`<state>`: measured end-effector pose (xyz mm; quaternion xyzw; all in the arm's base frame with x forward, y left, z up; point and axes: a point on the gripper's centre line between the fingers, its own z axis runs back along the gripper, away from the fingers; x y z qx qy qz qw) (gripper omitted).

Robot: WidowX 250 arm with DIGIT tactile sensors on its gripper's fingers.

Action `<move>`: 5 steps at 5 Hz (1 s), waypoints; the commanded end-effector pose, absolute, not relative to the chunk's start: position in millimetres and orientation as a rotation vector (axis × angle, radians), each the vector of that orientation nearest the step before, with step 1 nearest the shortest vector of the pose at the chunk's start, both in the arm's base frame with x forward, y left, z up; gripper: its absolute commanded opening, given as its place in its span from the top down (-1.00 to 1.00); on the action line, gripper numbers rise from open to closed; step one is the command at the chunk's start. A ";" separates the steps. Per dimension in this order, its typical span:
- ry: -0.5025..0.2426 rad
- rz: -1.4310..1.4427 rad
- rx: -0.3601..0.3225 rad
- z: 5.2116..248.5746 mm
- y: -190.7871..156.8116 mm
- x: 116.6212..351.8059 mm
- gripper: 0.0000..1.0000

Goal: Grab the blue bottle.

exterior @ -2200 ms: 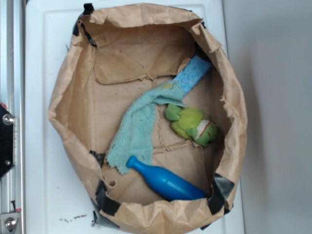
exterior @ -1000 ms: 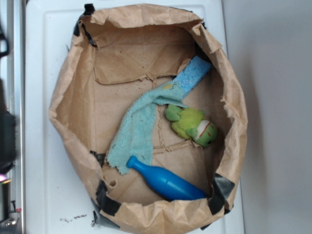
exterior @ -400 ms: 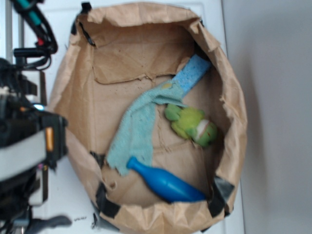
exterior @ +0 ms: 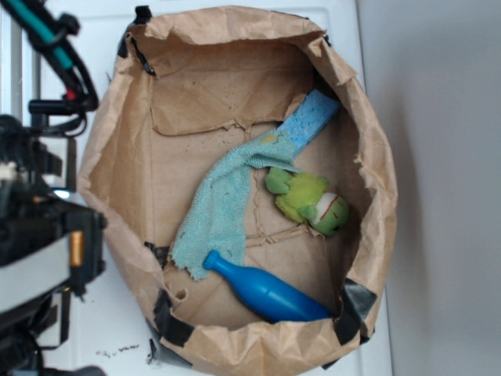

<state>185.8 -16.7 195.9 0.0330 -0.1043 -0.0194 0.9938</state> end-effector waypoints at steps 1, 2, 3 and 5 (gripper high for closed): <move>-0.276 0.006 0.047 199.7 -10.5 232.4 -1.00; -0.282 0.020 0.080 189.4 -3.2 276.0 -1.00; -0.305 0.038 0.120 182.1 16.8 295.9 -1.00; -0.341 -0.038 0.152 154.8 35.0 302.7 -1.00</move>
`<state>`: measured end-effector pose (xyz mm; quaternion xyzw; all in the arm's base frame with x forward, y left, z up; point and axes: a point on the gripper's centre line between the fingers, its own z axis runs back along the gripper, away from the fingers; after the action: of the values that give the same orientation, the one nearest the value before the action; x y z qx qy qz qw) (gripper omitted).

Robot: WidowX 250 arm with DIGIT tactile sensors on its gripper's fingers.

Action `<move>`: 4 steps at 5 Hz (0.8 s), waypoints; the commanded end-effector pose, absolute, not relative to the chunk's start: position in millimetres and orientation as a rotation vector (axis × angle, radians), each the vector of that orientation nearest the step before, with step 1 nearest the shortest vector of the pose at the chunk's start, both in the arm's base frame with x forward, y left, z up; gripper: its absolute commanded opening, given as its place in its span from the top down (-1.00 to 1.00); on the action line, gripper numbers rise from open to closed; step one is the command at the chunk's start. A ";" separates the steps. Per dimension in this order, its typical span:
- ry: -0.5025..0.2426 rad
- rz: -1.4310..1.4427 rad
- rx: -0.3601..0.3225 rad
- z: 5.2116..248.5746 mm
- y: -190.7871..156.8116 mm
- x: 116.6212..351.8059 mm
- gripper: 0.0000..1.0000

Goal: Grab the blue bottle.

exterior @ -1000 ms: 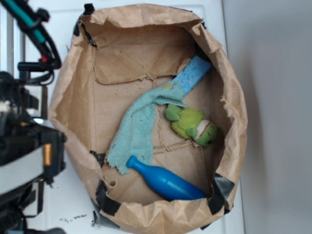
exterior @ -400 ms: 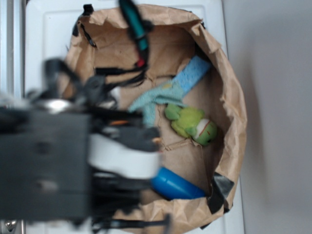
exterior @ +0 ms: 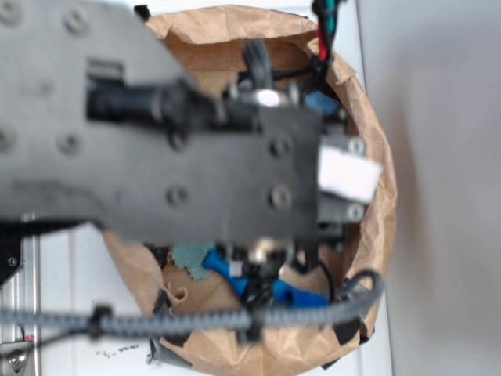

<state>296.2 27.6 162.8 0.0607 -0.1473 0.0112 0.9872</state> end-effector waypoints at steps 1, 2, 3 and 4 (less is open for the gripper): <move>-0.337 -0.163 0.158 127.0 9.1 307.0 -1.00; -0.314 -0.247 0.112 102.8 -18.8 297.1 -1.00; -0.290 -0.341 0.062 90.9 -49.5 285.5 -1.00; -0.309 -0.388 0.009 97.1 -67.7 278.5 -1.00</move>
<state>277.9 -60.0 77.7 0.0057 -0.1252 -0.1748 0.9766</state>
